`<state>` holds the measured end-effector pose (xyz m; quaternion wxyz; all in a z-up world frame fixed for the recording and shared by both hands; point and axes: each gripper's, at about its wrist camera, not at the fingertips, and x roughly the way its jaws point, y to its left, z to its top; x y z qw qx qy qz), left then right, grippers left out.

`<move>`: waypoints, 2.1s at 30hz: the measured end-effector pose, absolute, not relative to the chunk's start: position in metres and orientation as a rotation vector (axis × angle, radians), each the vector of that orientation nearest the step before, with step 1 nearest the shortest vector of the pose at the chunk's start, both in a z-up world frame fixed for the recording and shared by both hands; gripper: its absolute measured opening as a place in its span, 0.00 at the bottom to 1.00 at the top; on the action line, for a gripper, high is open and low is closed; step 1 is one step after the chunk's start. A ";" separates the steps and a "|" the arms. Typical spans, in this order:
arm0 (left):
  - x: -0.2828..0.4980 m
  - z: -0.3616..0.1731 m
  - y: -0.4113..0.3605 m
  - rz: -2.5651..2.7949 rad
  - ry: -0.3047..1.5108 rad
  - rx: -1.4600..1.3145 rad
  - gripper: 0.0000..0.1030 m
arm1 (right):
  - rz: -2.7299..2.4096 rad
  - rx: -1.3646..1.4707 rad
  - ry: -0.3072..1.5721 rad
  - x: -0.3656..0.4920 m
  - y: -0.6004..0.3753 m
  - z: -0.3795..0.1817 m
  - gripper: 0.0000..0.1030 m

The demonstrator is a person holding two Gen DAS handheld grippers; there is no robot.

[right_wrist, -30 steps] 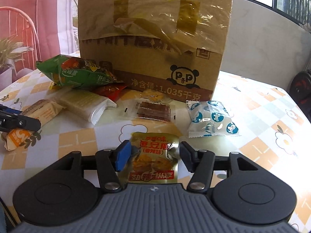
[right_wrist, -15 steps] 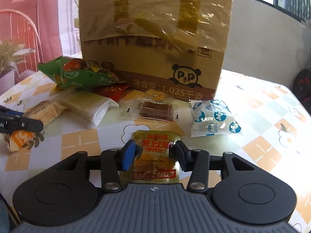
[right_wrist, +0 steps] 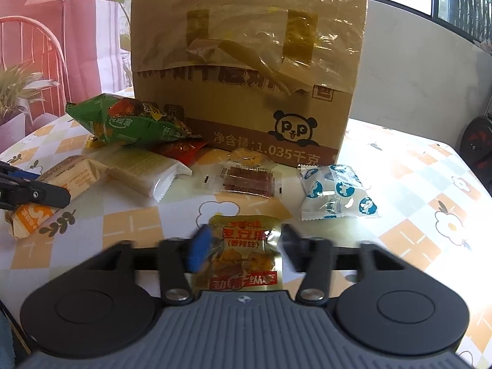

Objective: Organize snacks
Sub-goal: 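Grasp the orange-white bar with left gripper while right grasps the yellow-red spicy packet, then lift both packets over the box and release them inside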

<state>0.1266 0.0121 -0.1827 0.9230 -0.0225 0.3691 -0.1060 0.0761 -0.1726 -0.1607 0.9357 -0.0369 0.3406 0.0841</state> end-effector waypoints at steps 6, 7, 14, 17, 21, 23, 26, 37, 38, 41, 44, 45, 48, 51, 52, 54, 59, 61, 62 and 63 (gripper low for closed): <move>0.129 -0.186 0.011 -0.225 0.768 -0.048 0.37 | 0.179 -0.069 0.745 0.087 -0.170 -0.166 0.65; 0.129 -0.186 0.012 -0.224 0.769 -0.050 0.37 | 0.185 -0.053 0.749 0.088 -0.173 -0.166 0.66; 0.125 -0.183 0.013 -0.227 0.745 -0.055 0.37 | 0.202 -0.054 0.749 0.083 -0.172 -0.162 0.40; 0.122 -0.178 0.012 -0.236 0.724 -0.049 0.37 | 0.200 -0.041 0.750 0.079 -0.174 -0.160 0.39; 0.117 -0.171 0.008 -0.255 0.687 -0.031 0.37 | 0.201 -0.015 0.713 0.071 -0.177 -0.149 0.39; 0.114 -0.164 0.006 -0.267 0.662 -0.015 0.37 | 0.203 -0.013 0.676 0.068 -0.178 -0.137 0.39; 0.110 -0.150 0.002 -0.280 0.616 0.012 0.37 | 0.214 -0.024 0.619 0.069 -0.181 -0.115 0.39; 0.143 -0.050 -0.006 -0.362 0.395 -0.017 0.37 | 0.259 -0.137 0.358 0.122 -0.199 -0.003 0.39; 0.152 -0.040 -0.007 -0.364 0.377 -0.018 0.37 | 0.256 -0.139 0.335 0.132 -0.202 0.008 0.39; 0.187 -0.010 -0.013 -0.362 0.345 -0.017 0.37 | 0.236 -0.127 0.295 0.160 -0.208 0.028 0.39; 0.230 0.013 -0.021 -0.339 0.326 -0.029 0.37 | 0.205 -0.119 0.289 0.195 -0.212 0.034 0.40; 0.245 0.019 -0.026 -0.330 0.325 -0.036 0.37 | 0.198 -0.111 0.301 0.207 -0.213 0.033 0.40; 0.278 0.026 -0.042 -0.314 0.330 -0.006 0.37 | 0.175 -0.080 0.342 0.234 -0.217 0.025 0.41; 0.302 0.021 -0.058 -0.300 0.346 0.047 0.38 | 0.149 -0.073 0.370 0.248 -0.221 0.017 0.47; 0.309 0.019 -0.061 -0.304 0.357 0.060 0.38 | 0.147 -0.078 0.381 0.251 -0.221 0.014 0.53; 0.318 0.013 -0.065 -0.279 0.380 0.075 0.45 | 0.138 -0.100 0.386 0.251 -0.222 0.012 0.62; 0.307 0.004 -0.049 -0.281 0.372 0.043 0.70 | 0.143 -0.061 0.328 0.225 -0.234 0.012 0.91; 0.304 0.003 -0.040 -0.287 0.365 0.027 0.78 | 0.148 -0.015 0.304 0.215 -0.242 0.012 0.96; 0.298 0.004 -0.038 -0.286 0.361 0.027 0.84 | 0.156 0.008 0.293 0.209 -0.246 0.011 0.98; 0.292 0.003 -0.033 -0.278 0.352 0.035 0.85 | 0.156 0.021 0.284 0.203 -0.249 0.010 0.99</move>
